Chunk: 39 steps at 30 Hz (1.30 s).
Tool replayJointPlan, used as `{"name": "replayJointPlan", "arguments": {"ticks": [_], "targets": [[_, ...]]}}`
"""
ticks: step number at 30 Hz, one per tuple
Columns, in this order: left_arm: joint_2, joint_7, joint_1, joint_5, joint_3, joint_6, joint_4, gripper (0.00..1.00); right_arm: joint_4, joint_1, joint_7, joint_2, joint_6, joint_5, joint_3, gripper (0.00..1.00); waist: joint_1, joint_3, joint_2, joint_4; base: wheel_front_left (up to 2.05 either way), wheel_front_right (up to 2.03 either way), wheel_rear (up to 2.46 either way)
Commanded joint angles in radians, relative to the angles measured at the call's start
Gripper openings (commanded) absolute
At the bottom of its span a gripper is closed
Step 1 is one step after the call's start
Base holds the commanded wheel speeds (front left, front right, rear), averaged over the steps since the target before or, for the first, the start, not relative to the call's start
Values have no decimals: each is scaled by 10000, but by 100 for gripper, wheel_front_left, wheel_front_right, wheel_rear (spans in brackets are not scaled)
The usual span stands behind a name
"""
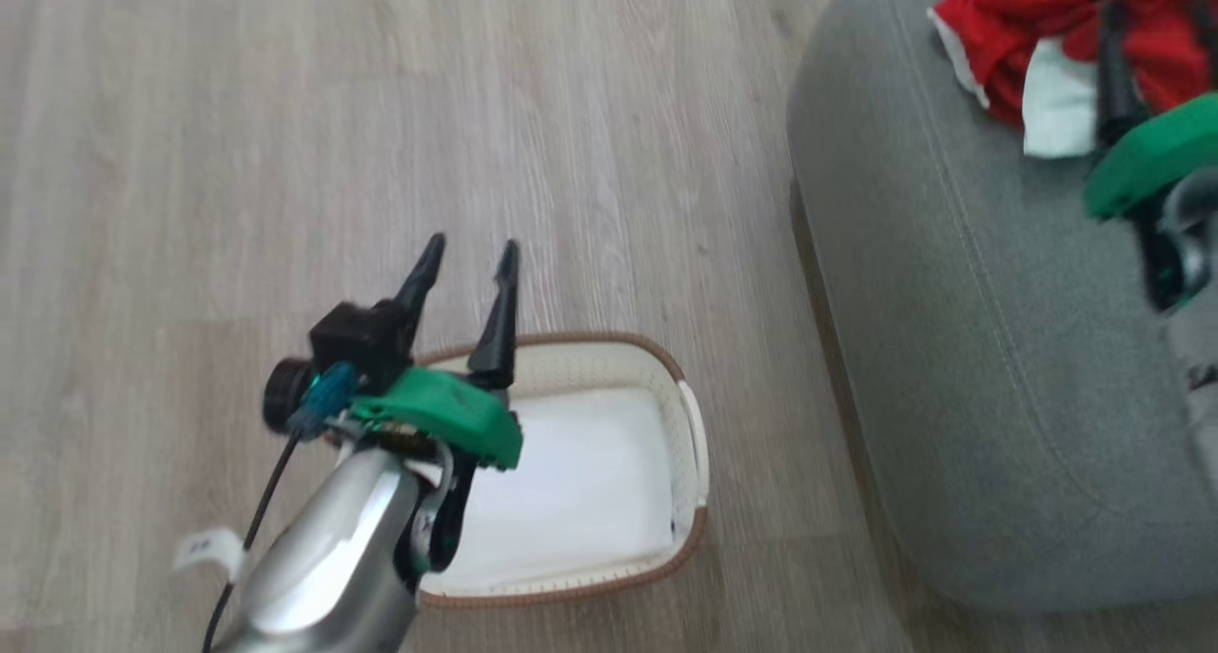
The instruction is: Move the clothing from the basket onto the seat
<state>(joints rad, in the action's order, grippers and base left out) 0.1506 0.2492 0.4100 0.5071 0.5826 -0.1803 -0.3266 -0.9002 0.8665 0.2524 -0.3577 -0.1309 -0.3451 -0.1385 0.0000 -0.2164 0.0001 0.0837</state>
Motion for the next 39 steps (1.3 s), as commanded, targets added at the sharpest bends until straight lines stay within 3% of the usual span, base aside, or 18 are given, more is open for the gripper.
{"name": "replayJointPlan", "arguments": {"ticks": [1,9,17,25,39], "targets": [[187,121,64,-74,-513,-140,426,100,457,-157,93,138,2,-124,-219,100,0,425,-1,-225,0,0,0],[515,124,-1204,-394,-1560,-720,990,100,1802,-1591,93,971,2,-90,-389,100,0,1050,-1,-562,0,0,0],[626,125,-2793,-468,-2614,-967,1592,100,3299,-3658,93,2215,2,553,185,100,0,1610,-1,-809,0,0,0],[515,125,-4258,-573,-3486,-934,2146,100,4473,-5463,93,2974,2,1170,538,100,0,2078,-1,-943,0,0,0],[362,126,-5073,-718,-3794,-259,2090,100,5325,-7010,92,3073,2,932,702,100,0,2513,-1,-1121,0,0,0]]}}
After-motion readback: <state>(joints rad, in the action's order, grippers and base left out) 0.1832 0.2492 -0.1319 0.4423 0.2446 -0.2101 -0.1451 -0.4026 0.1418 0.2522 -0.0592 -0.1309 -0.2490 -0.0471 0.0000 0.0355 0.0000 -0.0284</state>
